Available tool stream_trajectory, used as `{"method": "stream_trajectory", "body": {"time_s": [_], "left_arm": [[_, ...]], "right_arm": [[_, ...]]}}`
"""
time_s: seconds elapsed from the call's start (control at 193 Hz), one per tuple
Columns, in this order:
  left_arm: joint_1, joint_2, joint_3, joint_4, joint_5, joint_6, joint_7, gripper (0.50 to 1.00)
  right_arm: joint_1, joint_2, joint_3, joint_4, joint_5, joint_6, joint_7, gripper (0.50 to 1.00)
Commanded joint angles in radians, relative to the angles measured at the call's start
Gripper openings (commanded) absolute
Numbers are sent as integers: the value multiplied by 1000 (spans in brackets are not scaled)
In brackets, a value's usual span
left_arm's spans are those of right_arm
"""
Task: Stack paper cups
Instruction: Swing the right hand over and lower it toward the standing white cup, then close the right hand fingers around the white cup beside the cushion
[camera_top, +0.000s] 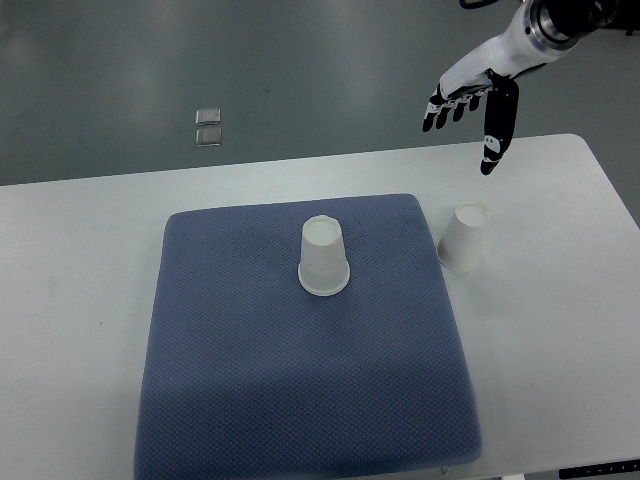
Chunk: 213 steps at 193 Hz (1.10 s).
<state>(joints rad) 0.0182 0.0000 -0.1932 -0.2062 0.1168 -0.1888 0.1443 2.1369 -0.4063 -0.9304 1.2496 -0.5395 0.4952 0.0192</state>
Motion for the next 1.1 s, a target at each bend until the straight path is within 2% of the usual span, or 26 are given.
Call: {"method": "stream_trajectory", "body": {"time_s": [0.0,0.093,0.284,0.47,1.096], "left_arm": [[0,0,0,2,-2,0,0,1000],[0,0,0,2,-2,0,0,1000],[0,0,-2,-1,0,0,0,1000],[0,0,-3,2,0,0,0,1000],[3,0,-5,4,-2,3,0,1000]], "right_arm": [[-78,21,-1,-41,-1,-41,-10,919],[-138,57,1,-93,4,-83,-31,919],[-256,89,1,-167,3,-132,-35,919],[-357,115,-2,-268,1,-139,-36,919],[-497,166,-4,-337,3,-204,-36,917]]}}
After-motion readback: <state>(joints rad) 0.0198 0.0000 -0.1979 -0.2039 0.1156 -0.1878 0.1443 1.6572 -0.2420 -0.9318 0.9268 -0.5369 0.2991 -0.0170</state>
